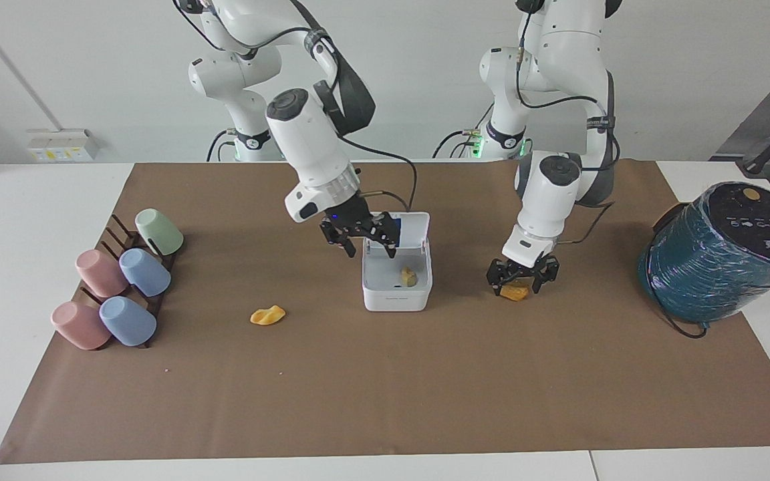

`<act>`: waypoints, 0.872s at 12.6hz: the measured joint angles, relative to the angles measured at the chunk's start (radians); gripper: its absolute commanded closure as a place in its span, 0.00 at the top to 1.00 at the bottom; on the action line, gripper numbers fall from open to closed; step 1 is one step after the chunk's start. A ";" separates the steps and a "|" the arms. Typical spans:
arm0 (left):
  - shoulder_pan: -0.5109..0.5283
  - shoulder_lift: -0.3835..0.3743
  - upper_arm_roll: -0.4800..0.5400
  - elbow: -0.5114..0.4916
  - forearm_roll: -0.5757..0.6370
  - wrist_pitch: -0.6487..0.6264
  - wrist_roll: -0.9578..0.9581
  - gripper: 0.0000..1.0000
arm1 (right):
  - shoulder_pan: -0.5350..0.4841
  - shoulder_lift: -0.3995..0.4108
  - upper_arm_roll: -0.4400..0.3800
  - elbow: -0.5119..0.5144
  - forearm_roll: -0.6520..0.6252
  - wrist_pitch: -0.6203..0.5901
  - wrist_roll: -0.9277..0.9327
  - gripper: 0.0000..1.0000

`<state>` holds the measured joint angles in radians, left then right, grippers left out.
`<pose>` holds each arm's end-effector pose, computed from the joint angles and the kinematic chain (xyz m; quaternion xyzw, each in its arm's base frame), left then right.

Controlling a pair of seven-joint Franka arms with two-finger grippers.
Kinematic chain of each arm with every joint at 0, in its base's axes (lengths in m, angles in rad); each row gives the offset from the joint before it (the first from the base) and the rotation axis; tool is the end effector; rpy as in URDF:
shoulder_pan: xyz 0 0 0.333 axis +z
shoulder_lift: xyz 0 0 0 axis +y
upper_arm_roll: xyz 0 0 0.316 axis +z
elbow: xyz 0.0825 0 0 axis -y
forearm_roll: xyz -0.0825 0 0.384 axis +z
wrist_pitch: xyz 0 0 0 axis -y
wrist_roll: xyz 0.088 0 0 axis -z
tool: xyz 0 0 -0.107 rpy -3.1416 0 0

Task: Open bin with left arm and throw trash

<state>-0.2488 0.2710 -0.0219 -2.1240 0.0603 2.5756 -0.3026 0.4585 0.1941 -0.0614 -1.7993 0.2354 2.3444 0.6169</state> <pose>0.5695 -0.1588 0.3001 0.9958 -0.0073 0.0909 0.0106 0.5930 0.2551 0.4752 -0.9654 0.1714 -0.1077 0.1643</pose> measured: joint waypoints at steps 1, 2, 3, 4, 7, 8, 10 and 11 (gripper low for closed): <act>0.000 0.006 -0.001 -0.010 0.000 0.000 -0.001 0.79 | -0.042 -0.009 -0.001 -0.003 -0.043 -0.009 -0.019 1.00; 0.000 0.005 -0.002 -0.019 0.000 0.000 -0.003 0.56 | -0.082 -0.011 -0.002 -0.010 -0.064 -0.013 -0.057 1.00; 0.000 0.005 -0.002 -0.022 0.000 0.000 -0.005 0.21 | -0.115 -0.010 -0.003 -0.024 -0.074 -0.016 -0.098 1.00; 0.000 0.001 -0.003 -0.023 0.000 0.000 -0.010 0.00 | -0.134 -0.009 -0.004 -0.046 -0.111 -0.022 -0.119 1.00; 0.000 -0.006 -0.003 -0.022 0.000 -0.001 -0.026 0.00 | -0.167 0.022 -0.005 -0.125 -0.245 -0.025 -0.109 1.00; 0.000 -0.017 -0.003 -0.018 0.000 -0.008 -0.028 0.00 | -0.175 0.046 -0.005 -0.134 -0.262 -0.022 -0.106 1.00; -0.005 -0.061 -0.009 0.018 0.000 -0.094 -0.035 0.00 | -0.186 0.099 -0.005 -0.136 -0.284 -0.009 -0.069 1.00; -0.021 -0.081 -0.017 0.055 0.000 -0.156 -0.063 0.00 | -0.187 0.122 -0.005 -0.136 -0.288 -0.003 -0.037 1.00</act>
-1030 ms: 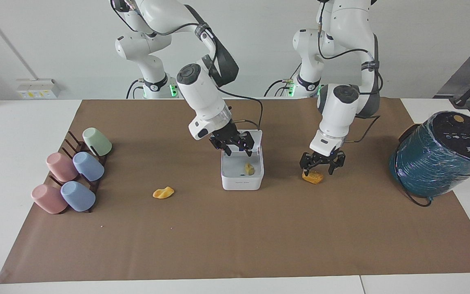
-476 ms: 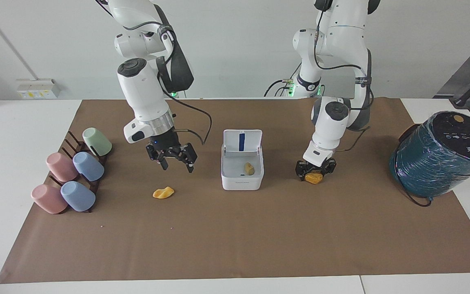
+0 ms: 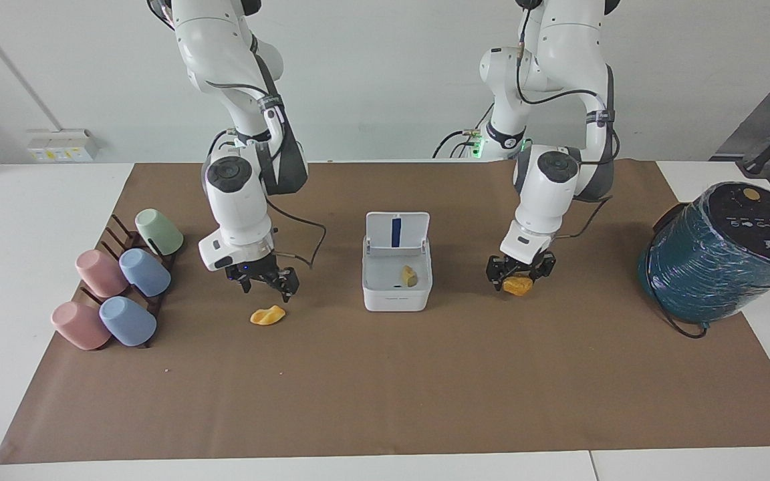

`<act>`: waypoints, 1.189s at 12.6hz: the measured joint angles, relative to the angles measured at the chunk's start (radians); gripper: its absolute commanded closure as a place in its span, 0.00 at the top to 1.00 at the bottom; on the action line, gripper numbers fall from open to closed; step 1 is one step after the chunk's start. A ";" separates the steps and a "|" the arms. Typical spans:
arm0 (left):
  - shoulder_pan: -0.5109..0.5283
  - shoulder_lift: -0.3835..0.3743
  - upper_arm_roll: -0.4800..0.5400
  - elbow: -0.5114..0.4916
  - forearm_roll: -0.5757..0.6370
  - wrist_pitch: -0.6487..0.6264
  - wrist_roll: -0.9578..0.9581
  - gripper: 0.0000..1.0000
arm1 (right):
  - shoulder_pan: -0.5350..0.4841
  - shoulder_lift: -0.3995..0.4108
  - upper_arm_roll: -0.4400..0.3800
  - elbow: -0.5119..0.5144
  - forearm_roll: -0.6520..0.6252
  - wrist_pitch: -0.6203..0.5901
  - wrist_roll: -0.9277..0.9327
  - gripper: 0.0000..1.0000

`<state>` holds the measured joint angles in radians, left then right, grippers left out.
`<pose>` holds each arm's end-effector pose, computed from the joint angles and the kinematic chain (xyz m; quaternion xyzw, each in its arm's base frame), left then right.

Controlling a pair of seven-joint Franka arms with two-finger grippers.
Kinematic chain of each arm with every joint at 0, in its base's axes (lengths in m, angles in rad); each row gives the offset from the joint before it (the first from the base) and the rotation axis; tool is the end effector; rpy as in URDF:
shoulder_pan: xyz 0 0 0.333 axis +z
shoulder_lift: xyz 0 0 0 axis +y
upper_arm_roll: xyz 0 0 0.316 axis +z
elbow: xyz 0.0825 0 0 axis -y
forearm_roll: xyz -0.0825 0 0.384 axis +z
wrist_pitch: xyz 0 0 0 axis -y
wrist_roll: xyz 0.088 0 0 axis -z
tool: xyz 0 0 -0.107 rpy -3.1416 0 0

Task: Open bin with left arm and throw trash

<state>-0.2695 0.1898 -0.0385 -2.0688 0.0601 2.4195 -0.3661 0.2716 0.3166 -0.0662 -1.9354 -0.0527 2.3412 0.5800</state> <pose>0.5660 -0.1792 0.3563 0.9966 0.0087 0.0819 0.0096 0.6109 0.1285 0.3316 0.9845 -0.1667 0.0528 0.0105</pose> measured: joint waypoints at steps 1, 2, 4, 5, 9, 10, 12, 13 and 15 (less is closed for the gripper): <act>-0.028 -0.013 -0.005 0.050 0.000 -0.059 -0.050 0.00 | 0.000 0.022 0.002 0.000 -0.007 0.013 0.032 0.98; -0.057 -0.018 -0.008 0.103 0.000 -0.104 -0.097 0.00 | 0.000 0.039 0.002 0.000 -0.012 0.025 0.049 0.91; -0.118 -0.015 -0.012 0.197 -0.018 -0.159 -0.167 0.00 | -0.008 0.055 0.000 0.001 -0.015 0.039 0.057 0.27; -0.149 -0.008 -0.013 0.231 -0.043 -0.169 -0.185 0.00 | -0.013 0.060 0.000 0.001 -0.015 0.047 0.057 0.07; -0.264 0.026 -0.016 0.284 -0.138 -0.173 -0.230 0.14 | -0.016 0.064 0.002 0.002 -0.015 0.056 0.068 0.00; -0.281 0.030 -0.017 0.286 -0.175 -0.170 -0.230 0.72 | -0.016 0.064 0.002 0.002 -0.015 0.056 0.068 0.00; -0.299 0.032 -0.017 0.287 -0.221 -0.166 -0.230 1.00 | -0.016 0.064 0.002 0.006 -0.015 0.054 0.068 0.00; -0.302 0.033 -0.017 0.287 -0.225 -0.165 -0.231 1.00 | -0.017 0.064 0.002 0.017 -0.016 0.038 0.068 0.00; -0.302 0.033 -0.016 0.287 -0.227 -0.164 -0.232 1.00 | -0.017 0.059 0.001 0.078 -0.016 -0.066 0.068 0.00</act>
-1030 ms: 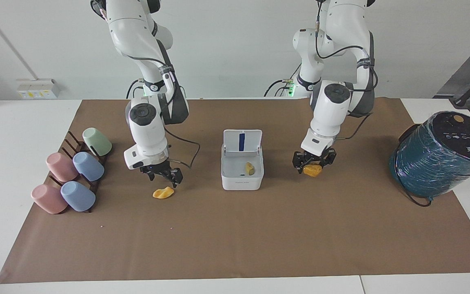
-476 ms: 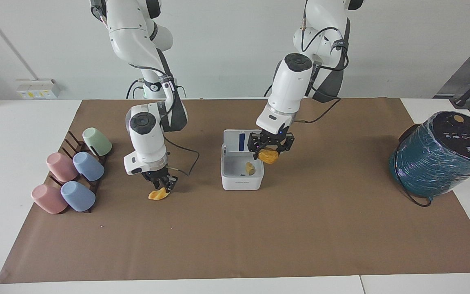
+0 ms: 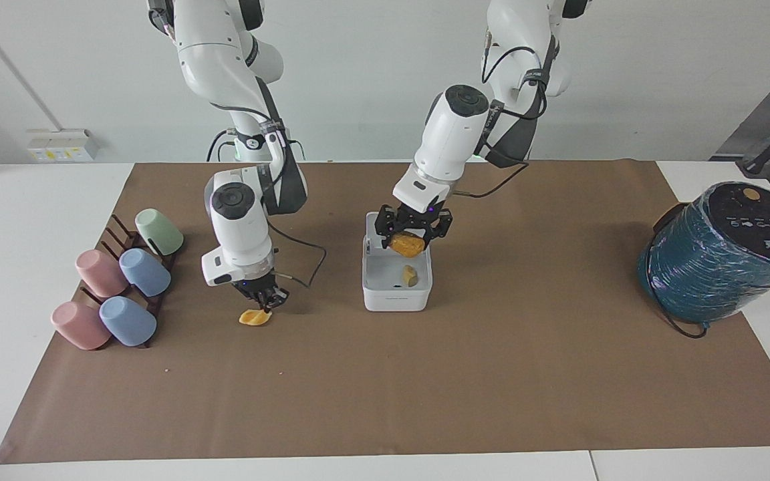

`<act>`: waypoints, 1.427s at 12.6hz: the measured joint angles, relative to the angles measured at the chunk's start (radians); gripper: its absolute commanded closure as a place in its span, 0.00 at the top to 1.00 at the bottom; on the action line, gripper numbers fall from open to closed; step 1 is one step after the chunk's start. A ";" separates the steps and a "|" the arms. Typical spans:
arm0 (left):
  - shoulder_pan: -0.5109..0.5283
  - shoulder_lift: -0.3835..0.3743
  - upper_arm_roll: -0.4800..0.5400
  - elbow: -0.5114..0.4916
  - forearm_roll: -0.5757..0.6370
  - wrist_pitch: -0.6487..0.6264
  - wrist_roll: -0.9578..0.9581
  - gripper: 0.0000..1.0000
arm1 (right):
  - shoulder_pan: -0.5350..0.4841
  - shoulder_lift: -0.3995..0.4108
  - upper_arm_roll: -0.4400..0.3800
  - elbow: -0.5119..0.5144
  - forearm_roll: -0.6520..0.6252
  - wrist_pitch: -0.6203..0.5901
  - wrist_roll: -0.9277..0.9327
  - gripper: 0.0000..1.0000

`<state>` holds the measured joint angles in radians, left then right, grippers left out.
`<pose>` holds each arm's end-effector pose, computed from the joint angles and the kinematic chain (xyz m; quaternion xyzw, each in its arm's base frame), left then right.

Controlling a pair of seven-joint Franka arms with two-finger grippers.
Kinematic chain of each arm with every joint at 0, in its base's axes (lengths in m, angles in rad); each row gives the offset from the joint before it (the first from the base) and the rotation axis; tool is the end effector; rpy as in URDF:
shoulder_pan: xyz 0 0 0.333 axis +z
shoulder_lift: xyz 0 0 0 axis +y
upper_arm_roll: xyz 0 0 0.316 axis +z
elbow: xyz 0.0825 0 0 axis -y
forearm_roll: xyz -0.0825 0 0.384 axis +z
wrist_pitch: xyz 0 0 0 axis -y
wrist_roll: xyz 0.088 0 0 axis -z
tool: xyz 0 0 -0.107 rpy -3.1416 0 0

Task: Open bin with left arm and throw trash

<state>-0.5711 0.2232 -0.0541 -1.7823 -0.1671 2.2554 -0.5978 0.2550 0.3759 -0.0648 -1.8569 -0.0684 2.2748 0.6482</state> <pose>0.5219 -0.3795 0.4547 0.9888 0.0322 0.0577 0.1340 0.6271 0.1217 0.3230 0.9781 -0.2033 0.0350 0.0264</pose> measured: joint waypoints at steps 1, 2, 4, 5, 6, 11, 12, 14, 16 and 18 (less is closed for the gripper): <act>0.000 0.000 0.001 0.000 0.000 0.000 0.000 1.00 | 0.000 -0.010 0.000 0.039 0.000 -0.062 0.000 0.00; 0.000 0.000 0.002 0.000 0.000 -0.001 0.000 1.00 | 0.000 -0.030 0.000 0.073 0.000 -0.120 0.000 0.00; 0.001 -0.001 0.006 0.001 0.000 -0.026 0.000 1.00 | 0.001 -0.085 0.003 0.103 0.005 -0.199 0.000 0.00; 0.002 -0.007 0.014 0.002 0.015 -0.060 0.003 1.00 | 0.003 -0.115 0.009 0.114 0.029 -0.233 0.001 0.00; 0.005 -0.017 0.023 0.003 0.048 -0.103 0.003 1.00 | 0.005 -0.140 0.017 0.131 0.086 -0.263 0.002 0.00; 0.116 -0.140 0.040 -0.054 0.175 -0.262 0.071 1.00 | 0.021 -0.171 0.042 0.222 0.503 -0.325 0.019 0.00; 0.151 -0.184 0.041 -0.094 0.177 -0.263 0.121 1.00 | 0.041 -0.167 0.046 0.222 0.569 -0.298 0.052 0.00; 0.232 -0.273 0.043 -0.162 0.178 -0.266 0.245 1.00 | 0.113 -0.148 0.050 0.222 0.658 -0.199 0.148 0.00; 0.310 -0.326 0.045 -0.183 0.178 -0.268 0.344 1.00 | 0.177 -0.111 0.053 0.220 0.763 -0.101 0.223 0.00; 0.373 -0.348 0.046 -0.171 0.178 -0.271 0.398 1.00 | 0.197 -0.060 0.053 0.216 0.877 -0.047 0.245 0.00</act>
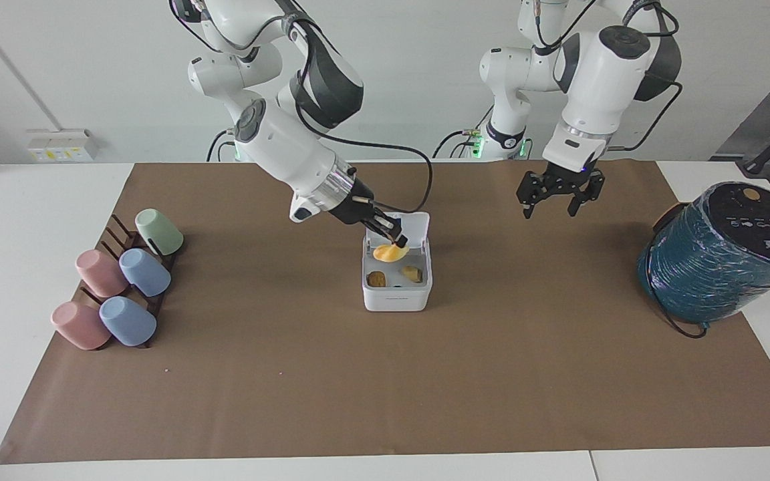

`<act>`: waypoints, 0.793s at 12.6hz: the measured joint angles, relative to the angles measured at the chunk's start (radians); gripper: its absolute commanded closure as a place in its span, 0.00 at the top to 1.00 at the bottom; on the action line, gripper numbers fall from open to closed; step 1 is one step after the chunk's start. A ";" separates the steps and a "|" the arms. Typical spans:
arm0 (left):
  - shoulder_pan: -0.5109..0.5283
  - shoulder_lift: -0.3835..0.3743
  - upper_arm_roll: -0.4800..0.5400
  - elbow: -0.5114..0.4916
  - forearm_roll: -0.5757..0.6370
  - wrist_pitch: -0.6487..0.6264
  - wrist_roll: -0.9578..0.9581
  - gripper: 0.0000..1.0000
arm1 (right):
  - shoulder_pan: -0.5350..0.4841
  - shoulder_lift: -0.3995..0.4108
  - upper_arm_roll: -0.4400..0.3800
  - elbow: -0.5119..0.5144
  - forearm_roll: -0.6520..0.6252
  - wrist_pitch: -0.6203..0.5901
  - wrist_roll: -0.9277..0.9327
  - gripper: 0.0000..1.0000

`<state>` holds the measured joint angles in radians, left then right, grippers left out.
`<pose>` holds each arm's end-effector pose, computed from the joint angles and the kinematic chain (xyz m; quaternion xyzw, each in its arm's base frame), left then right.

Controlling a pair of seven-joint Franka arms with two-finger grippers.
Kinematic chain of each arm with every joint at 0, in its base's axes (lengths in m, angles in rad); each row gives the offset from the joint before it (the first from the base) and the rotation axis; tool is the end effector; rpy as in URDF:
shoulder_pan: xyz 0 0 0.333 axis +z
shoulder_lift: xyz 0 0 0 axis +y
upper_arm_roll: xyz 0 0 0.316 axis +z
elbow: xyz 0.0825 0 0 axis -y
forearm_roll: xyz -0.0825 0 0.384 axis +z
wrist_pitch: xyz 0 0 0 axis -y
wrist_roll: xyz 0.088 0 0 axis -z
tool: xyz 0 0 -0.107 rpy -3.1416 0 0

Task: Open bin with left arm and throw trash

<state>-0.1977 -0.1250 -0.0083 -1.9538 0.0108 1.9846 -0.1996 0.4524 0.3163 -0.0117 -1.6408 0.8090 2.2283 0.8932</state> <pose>0.5271 -0.1096 0.5466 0.9969 -0.0050 0.0774 0.0102 0.6056 0.3113 0.4687 -0.8444 0.3952 0.1122 0.3438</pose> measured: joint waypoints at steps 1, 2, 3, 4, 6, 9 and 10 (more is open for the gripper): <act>0.032 -0.003 0.000 0.022 0.000 -0.019 0.041 1.00 | 0.000 0.027 0.000 -0.002 0.041 0.013 0.002 0.00; 0.059 -0.003 0.001 0.052 0.000 -0.049 0.085 1.00 | -0.001 0.048 -0.002 -0.004 0.065 0.017 0.003 0.00; 0.081 -0.003 0.001 0.082 0.000 -0.080 0.119 1.00 | -0.001 0.060 -0.002 -0.010 0.082 0.017 0.004 0.00; 0.098 -0.003 0.002 0.113 0.000 -0.108 0.140 1.00 | 0.002 0.065 -0.001 -0.020 0.095 0.018 0.005 0.00; 0.106 0.004 0.001 0.172 0.000 -0.162 0.149 1.00 | 0.013 0.064 0.000 -0.041 0.105 0.019 0.010 0.11; 0.106 0.047 -0.003 0.297 0.000 -0.280 0.149 1.00 | 0.022 0.061 0.000 -0.061 0.107 0.025 0.011 1.00; 0.106 0.060 -0.003 0.326 0.000 -0.313 0.149 1.00 | 0.025 0.060 0.000 -0.063 0.107 0.028 0.011 1.00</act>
<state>-0.0920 -0.0646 -0.0111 -1.6279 0.0109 1.6719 -0.0508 0.4773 0.3761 -0.0118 -1.7042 0.9156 2.2564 0.9045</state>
